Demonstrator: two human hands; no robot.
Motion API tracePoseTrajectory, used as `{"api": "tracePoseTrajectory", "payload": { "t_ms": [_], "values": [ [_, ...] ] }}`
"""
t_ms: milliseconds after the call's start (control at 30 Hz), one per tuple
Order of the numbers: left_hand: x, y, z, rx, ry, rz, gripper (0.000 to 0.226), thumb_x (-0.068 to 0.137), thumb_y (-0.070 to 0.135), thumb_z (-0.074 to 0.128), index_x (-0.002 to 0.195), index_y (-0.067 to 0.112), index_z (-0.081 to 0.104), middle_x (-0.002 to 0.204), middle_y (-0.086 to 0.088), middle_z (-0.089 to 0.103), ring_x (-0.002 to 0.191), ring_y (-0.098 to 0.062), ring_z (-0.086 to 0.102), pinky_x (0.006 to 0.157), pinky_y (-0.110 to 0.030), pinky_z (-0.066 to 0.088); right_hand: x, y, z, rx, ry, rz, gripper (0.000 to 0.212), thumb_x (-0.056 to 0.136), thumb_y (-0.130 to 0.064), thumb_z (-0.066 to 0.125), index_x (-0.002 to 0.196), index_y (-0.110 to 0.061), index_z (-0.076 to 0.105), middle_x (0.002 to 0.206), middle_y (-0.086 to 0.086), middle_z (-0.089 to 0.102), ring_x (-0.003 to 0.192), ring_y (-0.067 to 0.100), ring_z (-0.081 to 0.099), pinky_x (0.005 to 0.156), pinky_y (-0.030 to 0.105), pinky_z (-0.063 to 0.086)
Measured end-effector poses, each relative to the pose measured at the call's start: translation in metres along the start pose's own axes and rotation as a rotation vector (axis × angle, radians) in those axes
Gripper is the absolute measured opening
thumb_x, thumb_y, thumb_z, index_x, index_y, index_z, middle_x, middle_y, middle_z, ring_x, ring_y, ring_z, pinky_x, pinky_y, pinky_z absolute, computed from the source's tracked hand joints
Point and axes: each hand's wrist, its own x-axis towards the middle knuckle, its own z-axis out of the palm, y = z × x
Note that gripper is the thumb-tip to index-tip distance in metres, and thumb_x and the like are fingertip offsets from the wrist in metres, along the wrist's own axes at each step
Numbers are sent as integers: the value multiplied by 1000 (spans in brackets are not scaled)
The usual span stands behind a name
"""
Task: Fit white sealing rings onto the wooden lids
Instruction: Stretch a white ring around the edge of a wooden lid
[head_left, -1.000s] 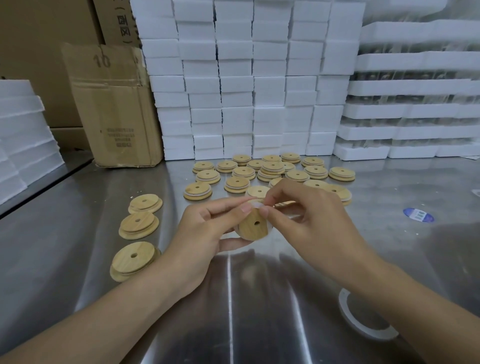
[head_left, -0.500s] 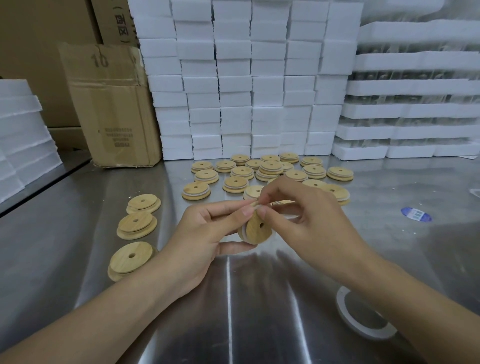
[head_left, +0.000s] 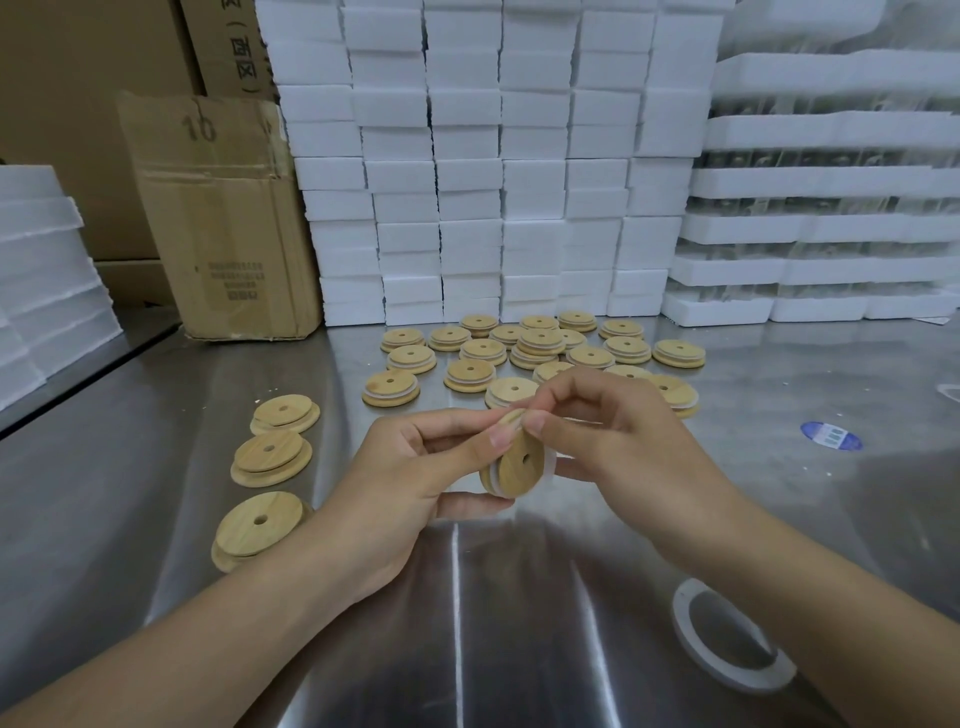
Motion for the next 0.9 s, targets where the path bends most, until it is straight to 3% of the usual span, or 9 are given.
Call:
{"api": "tracePoseTrajectory", "payload": {
  "t_ms": [133, 200, 400, 467, 600, 733, 800, 900],
  "values": [
    [0, 0, 1, -28, 6, 13, 33, 90, 28, 80, 120, 15, 81, 125, -11, 78, 119, -25, 74, 88, -43, 64, 1, -1, -4, 127, -1, 125, 7, 97, -13, 73, 94, -7, 75, 98, 9, 81, 90, 15, 77, 81, 30, 64],
    [1, 1, 0, -106, 26, -9, 36, 90, 26, 80, 122, 10, 80, 126, -15, 77, 119, -27, 73, 90, -43, 63, 2, -1, -7, 156, 8, 116, 6, 94, -16, 76, 93, -10, 78, 99, 7, 81, 92, 12, 77, 79, 25, 64],
    [1, 3, 2, -220, 39, -64, 45, 88, 23, 73, 128, 2, 72, 126, -19, 75, 117, -31, 74, 90, -47, 63, 5, 2, -9, -30, 1, -23, 6, 97, -11, 74, 92, -9, 76, 92, 6, 79, 83, 13, 76, 75, 28, 64],
    [0, 4, 4, -182, 24, -68, 42, 90, 25, 71, 127, 5, 74, 124, -18, 76, 112, -27, 75, 89, -45, 63, 5, 6, -8, -213, -13, -120, 10, 99, -14, 72, 89, -16, 73, 92, -1, 77, 84, 13, 73, 79, 33, 62],
    [-2, 1, 6, -32, 33, -37, 31, 96, 30, 70, 123, 17, 80, 121, -12, 79, 117, -24, 74, 89, -40, 64, 1, 10, -6, -466, -10, -308, 16, 100, -20, 68, 89, -30, 64, 94, -13, 71, 93, 6, 67, 76, 25, 56],
    [-3, 1, 6, 47, 76, 5, 26, 96, 27, 75, 121, 23, 81, 118, -7, 80, 117, -23, 75, 88, -40, 65, 0, 14, -8, -633, -1, -369, 8, 100, -36, 61, 92, -36, 59, 102, -17, 65, 98, 5, 61, 82, 31, 50],
    [-4, 1, 6, 44, 92, 37, 26, 93, 28, 77, 118, 23, 82, 117, -6, 81, 115, -23, 76, 89, -42, 65, 0, 16, -6, -652, 15, -368, 7, 101, -35, 60, 94, -35, 59, 102, -17, 64, 98, 4, 59, 80, 29, 45],
    [-4, 1, 8, 41, 104, 68, 28, 92, 27, 77, 118, 21, 82, 115, -8, 81, 112, -24, 77, 87, -42, 66, 1, 15, -3, -479, 69, -309, 11, 102, -22, 63, 92, -28, 64, 99, -13, 69, 99, 7, 63, 79, 30, 51]
  ]
}}
